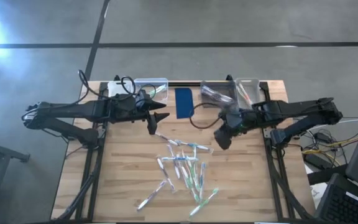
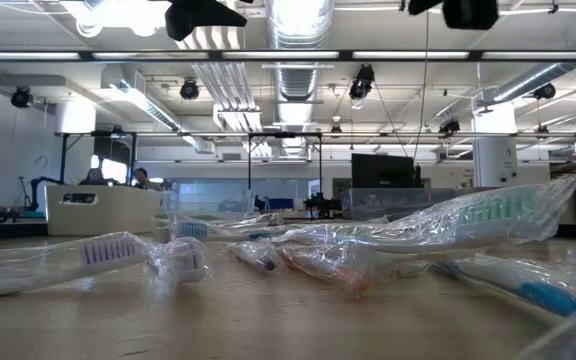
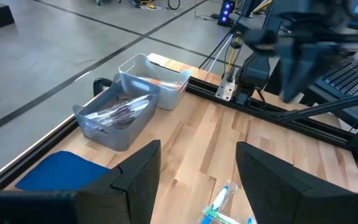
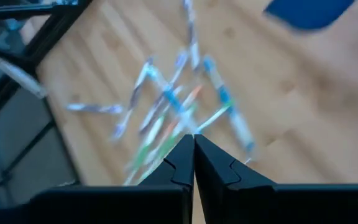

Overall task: Pick & Place Toothbrushes
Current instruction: Put the green toothbrush into the transparent bin

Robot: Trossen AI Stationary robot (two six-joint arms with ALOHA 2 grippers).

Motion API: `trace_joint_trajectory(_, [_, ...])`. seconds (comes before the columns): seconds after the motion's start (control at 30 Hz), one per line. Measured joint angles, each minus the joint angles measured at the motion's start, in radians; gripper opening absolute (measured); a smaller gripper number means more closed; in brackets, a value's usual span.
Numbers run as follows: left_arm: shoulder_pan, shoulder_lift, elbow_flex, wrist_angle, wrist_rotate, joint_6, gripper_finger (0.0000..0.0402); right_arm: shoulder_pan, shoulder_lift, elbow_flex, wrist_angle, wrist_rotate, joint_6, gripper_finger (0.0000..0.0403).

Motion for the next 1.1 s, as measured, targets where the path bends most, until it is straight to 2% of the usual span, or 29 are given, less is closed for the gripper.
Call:
trace_joint_trajectory(0.17, [0.0,0.0,0.0,0.0,0.0,0.0,0.0213,0.155,0.007,0.0,-0.002,0.085,0.203,0.0008])
trace_joint_trajectory(0.33, [0.0,0.0,0.0,0.0,0.0,0.0,0.0213,0.316,0.024,-0.004,-0.013,0.214,0.484,0.0008])
trace_joint_trajectory(0.53, [0.0,0.0,0.0,0.0,0.0,0.0,0.0213,0.449,0.126,-0.006,-0.023,0.223,0.901,0.0008])
trace_joint_trajectory(0.67, [0.0,0.0,0.0,0.0,0.0,0.0,0.0213,0.484,0.234,0.011,0.003,0.225,1.124,0.0008])
trace_joint_trajectory(0.87, [0.0,0.0,0.0,0.0,0.0,0.0,0.0213,0.506,0.394,0.056,0.013,0.225,1.307,0.0008])
trace_joint_trajectory(1.1, [0.0,0.0,0.0,0.0,0.0,0.0,0.0213,0.503,0.514,0.12,0.013,0.121,1.335,0.0008])
